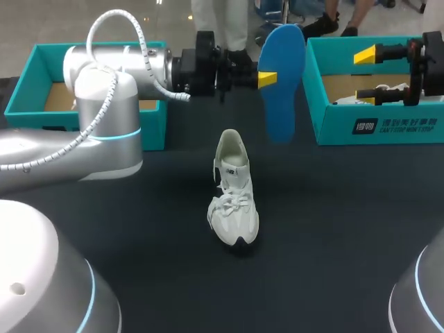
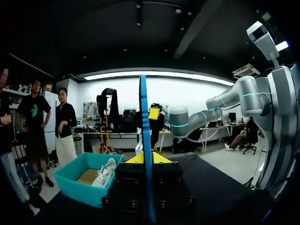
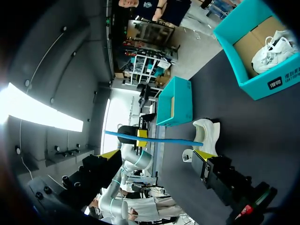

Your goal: Take the shoe out of the shoebox, open the shoe tongue, remove and reinsert the insole, then place the shoe into the shoebox

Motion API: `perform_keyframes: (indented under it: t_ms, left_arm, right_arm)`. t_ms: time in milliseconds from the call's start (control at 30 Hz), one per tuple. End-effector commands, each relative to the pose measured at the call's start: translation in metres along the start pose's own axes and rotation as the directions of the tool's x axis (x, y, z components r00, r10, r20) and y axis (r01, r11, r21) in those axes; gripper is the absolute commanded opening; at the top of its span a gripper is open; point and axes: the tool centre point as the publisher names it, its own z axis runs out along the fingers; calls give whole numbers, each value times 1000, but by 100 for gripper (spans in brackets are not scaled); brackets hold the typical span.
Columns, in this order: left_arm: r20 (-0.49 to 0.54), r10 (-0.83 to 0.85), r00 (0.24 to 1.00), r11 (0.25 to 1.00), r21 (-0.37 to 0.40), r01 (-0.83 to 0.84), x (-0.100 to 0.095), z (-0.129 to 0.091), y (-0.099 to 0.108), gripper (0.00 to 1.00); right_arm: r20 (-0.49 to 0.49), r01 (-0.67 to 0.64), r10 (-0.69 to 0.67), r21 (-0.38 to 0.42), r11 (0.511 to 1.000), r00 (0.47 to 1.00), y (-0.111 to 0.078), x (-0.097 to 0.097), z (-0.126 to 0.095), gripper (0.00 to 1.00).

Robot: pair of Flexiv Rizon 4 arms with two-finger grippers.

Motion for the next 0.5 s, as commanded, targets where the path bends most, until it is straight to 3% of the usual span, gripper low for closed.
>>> perform_keyframes:
  t_ms: [33,100,333,500]
  left_arm:
    - [88,-541,836,837,-37,546,5,-1,-4,0]
    - [46,-697,716,717,19,697,4,-1,-2,0]
    - [-89,-919,383,382,27,924,-3,2,7,0]
    - [-89,-919,383,382,27,924,-3,2,7,0]
  right_arm:
    - [3,-1,1,0,1000,1000,0,0,1,100]
    - [3,-1,1,0,1000,1000,0,0,1,100]
    - [3,-1,1,0,1000,1000,0,0,1,100]
    - [3,-1,1,0,1000,1000,0,0,1,100]
